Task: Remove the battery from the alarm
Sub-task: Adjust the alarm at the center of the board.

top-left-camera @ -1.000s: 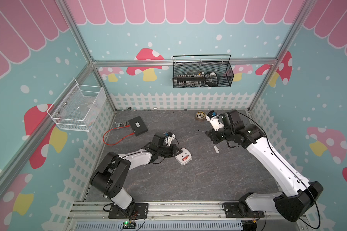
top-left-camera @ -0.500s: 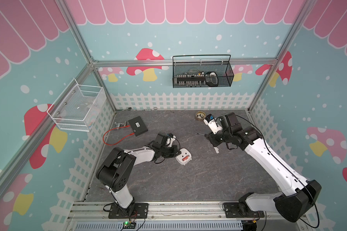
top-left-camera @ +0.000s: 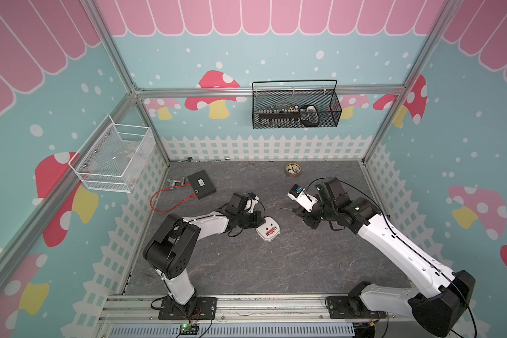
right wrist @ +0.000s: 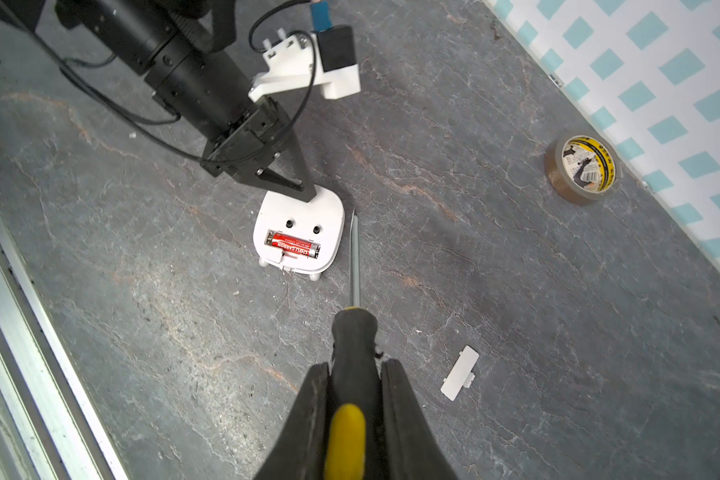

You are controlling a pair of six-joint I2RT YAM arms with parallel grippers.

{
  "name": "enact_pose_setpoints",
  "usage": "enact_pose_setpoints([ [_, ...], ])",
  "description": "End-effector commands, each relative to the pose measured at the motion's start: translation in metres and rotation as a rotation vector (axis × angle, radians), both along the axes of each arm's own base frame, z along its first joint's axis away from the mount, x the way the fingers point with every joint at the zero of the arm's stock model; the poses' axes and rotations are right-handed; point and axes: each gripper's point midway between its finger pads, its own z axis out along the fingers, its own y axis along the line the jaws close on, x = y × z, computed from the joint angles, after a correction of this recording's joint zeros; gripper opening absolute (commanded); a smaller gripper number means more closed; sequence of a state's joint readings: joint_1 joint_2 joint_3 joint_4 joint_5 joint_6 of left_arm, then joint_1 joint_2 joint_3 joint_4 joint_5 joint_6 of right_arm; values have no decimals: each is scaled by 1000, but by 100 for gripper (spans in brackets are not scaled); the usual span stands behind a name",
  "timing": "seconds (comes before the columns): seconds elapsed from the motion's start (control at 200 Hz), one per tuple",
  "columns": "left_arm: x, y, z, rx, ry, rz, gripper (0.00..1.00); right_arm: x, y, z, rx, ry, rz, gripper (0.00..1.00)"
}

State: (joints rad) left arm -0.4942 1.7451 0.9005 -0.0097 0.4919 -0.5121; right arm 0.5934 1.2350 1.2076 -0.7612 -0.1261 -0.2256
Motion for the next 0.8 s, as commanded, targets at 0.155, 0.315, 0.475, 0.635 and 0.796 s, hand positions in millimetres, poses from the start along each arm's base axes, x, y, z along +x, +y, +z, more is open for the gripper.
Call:
enact_pose_setpoints([
  [0.155, -12, 16, -36, 128, 75, 11, 0, 0, -11, -17, -217, -28, 136, 0],
  [0.315, -13, 14, -36, 131, 74, 5, 0, -3, 1, -26, -218, 48, 199, 0],
  [0.475, -16, 14, -40, 142, 78, 1, 0, -2, 16, -33, -171, 130, 195, 0],
  [0.635, -20, 13, -43, 149, 83, -5, 0, 6, 26, -42, -130, 237, 93, 0],
  [0.796, -23, 12, -46, 154, 85, -12, 0, 16, 29, -52, -144, 333, -19, 0],
])
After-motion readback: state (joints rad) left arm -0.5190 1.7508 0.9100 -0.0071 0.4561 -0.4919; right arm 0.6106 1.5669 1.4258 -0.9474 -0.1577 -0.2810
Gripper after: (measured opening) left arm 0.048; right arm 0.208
